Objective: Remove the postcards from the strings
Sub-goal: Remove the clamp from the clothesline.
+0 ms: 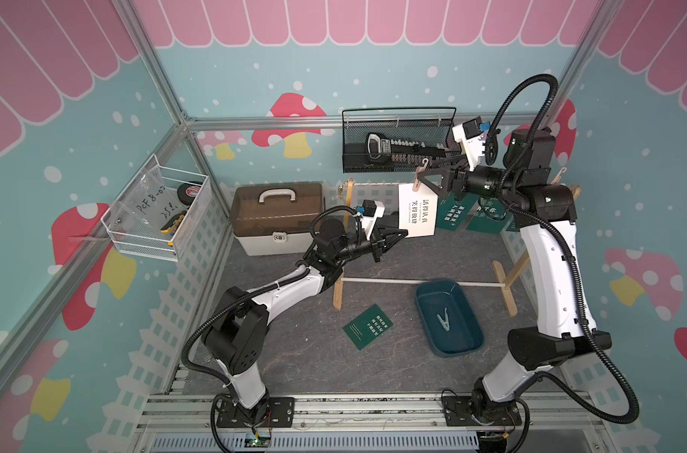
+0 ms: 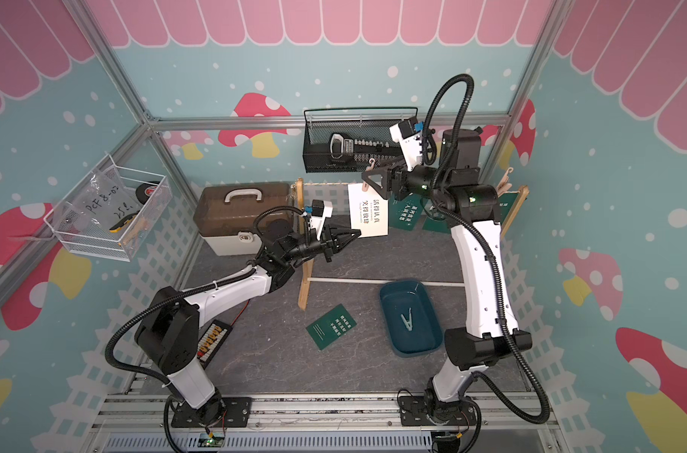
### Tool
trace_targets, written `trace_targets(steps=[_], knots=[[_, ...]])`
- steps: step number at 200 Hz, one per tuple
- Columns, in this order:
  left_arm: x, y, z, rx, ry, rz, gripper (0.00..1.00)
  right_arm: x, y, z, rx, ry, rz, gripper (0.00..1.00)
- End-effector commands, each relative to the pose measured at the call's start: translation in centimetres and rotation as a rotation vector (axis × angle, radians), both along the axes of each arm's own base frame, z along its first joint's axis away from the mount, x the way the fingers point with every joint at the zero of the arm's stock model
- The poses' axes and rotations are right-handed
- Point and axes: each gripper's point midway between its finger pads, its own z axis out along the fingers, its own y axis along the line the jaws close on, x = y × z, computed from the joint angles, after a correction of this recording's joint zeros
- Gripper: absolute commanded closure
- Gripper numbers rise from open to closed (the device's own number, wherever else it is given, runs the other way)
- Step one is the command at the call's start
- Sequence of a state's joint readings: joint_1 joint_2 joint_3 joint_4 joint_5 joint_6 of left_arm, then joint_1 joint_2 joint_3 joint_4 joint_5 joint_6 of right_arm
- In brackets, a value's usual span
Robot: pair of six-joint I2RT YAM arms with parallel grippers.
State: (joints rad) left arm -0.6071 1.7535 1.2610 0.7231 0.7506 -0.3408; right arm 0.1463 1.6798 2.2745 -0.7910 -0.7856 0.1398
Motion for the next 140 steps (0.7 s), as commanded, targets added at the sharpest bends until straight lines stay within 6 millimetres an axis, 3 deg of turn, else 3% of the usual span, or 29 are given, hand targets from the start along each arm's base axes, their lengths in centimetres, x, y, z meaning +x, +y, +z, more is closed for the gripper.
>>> trace_targets(steps=[1, 140], knots=[[-0.5, 0.6, 1.6, -0.039, -0.067, -0.021, 1.00, 0.0, 0.6, -0.7, -0.003, 0.028, 0.017, 0.26], [-0.4, 0.4, 1.5, -0.037, -0.063, -0.060, 1.00, 0.8, 2.5, -1.5, 0.029, 0.066, 0.093, 0.27]])
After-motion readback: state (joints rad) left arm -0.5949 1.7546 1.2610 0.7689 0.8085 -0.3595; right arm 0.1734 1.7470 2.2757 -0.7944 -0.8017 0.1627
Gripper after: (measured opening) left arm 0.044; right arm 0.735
